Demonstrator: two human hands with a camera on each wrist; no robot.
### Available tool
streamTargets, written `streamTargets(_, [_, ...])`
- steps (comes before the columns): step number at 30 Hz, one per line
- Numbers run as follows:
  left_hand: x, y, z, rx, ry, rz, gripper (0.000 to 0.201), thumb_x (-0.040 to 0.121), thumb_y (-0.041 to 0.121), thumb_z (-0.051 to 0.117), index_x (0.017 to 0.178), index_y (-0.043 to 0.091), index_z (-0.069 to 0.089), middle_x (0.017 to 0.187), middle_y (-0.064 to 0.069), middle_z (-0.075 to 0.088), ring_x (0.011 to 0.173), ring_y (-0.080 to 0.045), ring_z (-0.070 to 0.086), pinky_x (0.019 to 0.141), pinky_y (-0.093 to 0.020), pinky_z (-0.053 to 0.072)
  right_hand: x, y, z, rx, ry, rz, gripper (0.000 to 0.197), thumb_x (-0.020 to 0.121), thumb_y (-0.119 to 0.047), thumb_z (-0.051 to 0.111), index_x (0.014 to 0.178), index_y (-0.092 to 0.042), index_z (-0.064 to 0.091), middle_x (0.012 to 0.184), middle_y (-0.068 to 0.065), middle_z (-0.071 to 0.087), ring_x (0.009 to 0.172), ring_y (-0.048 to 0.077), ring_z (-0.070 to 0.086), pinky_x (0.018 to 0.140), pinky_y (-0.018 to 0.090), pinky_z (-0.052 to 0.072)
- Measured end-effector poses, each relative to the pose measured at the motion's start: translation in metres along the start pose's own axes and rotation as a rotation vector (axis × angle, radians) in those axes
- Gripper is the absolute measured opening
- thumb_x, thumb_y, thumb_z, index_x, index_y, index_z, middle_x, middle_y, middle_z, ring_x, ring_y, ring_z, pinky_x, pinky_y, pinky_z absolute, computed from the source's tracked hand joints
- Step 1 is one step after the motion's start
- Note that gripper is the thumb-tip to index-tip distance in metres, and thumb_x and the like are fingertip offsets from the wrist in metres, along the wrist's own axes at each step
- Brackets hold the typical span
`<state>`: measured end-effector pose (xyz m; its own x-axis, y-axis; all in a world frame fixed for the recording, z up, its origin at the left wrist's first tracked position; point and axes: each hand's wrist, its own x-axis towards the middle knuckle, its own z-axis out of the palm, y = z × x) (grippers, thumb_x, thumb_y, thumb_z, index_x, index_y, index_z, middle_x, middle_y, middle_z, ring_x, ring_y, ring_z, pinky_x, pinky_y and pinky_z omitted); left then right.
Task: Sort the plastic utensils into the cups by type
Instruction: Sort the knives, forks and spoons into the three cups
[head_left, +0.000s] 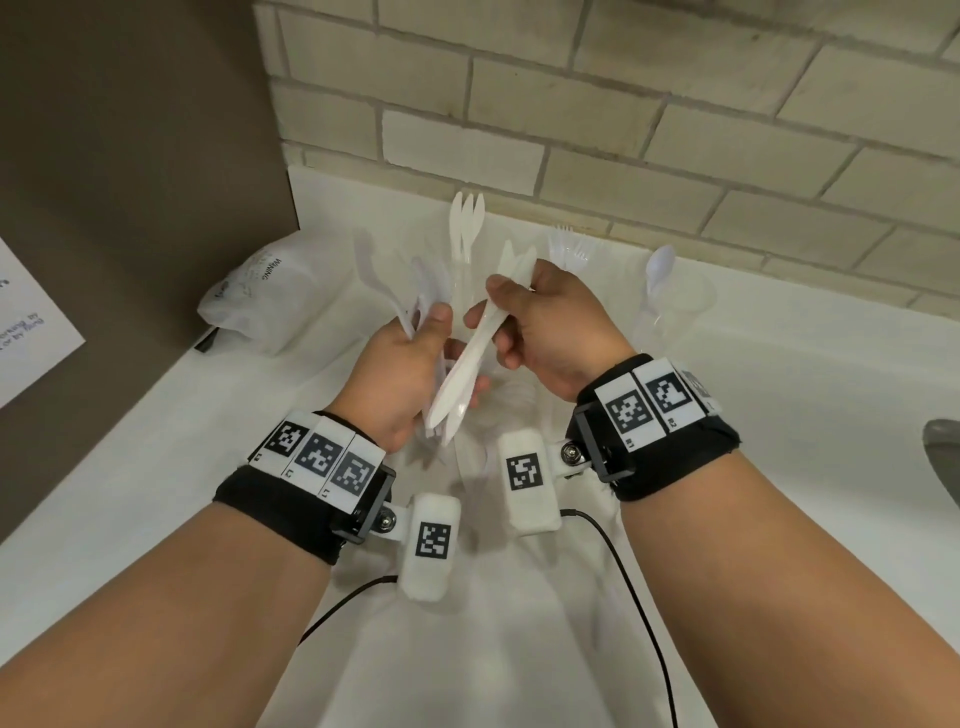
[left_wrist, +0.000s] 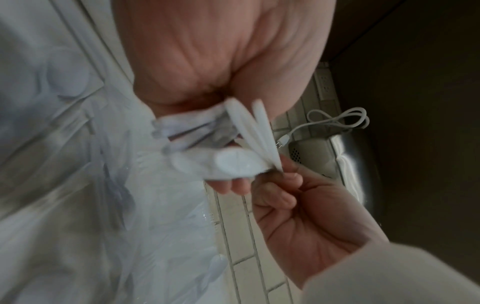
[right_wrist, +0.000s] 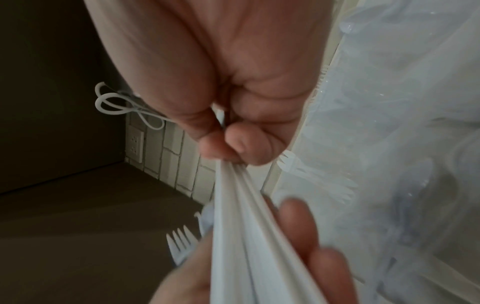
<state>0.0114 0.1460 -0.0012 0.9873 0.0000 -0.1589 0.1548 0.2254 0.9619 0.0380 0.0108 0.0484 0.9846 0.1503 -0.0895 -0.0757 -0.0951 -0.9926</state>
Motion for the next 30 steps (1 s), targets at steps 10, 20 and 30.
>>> streamTargets(10, [0.011,0.003,-0.026,-0.043,0.153,-0.011,0.027,0.096,0.037,0.051,0.081,0.015,0.051,0.061,-0.001,0.049,0.043,-0.015,0.043,0.044,-0.027,0.04,0.085,-0.058,-0.022,-0.163,0.489,-0.5,0.003,0.098,-0.017,0.046,0.099,-0.019,0.044,0.077,0.0,0.067,0.051,0.017,0.057,0.051,0.032,0.055])
streamTargets(20, [0.016,0.0,-0.041,0.054,0.092,-0.015,0.031,0.086,0.038,0.063,0.08,0.013,0.044,0.058,-0.003,0.039,0.043,-0.012,0.035,0.039,-0.025,0.032,0.177,-0.001,-0.003,-0.511,0.398,-0.235,0.039,0.095,-0.03,0.05,0.127,-0.008,0.044,0.097,0.007,0.068,0.085,0.034,0.067,0.077,0.047,0.057])
streamTargets(30, [0.017,-0.006,-0.032,0.058,0.054,-0.016,0.026,0.09,0.032,0.061,0.077,0.015,0.047,0.06,-0.005,0.038,0.043,-0.012,0.035,0.039,-0.023,0.033,0.185,-0.004,-0.008,-0.635,0.351,-0.1,0.063,0.085,-0.042,0.066,0.134,-0.01,0.043,0.132,0.012,0.055,0.102,0.031,0.066,0.087,0.045,0.055])
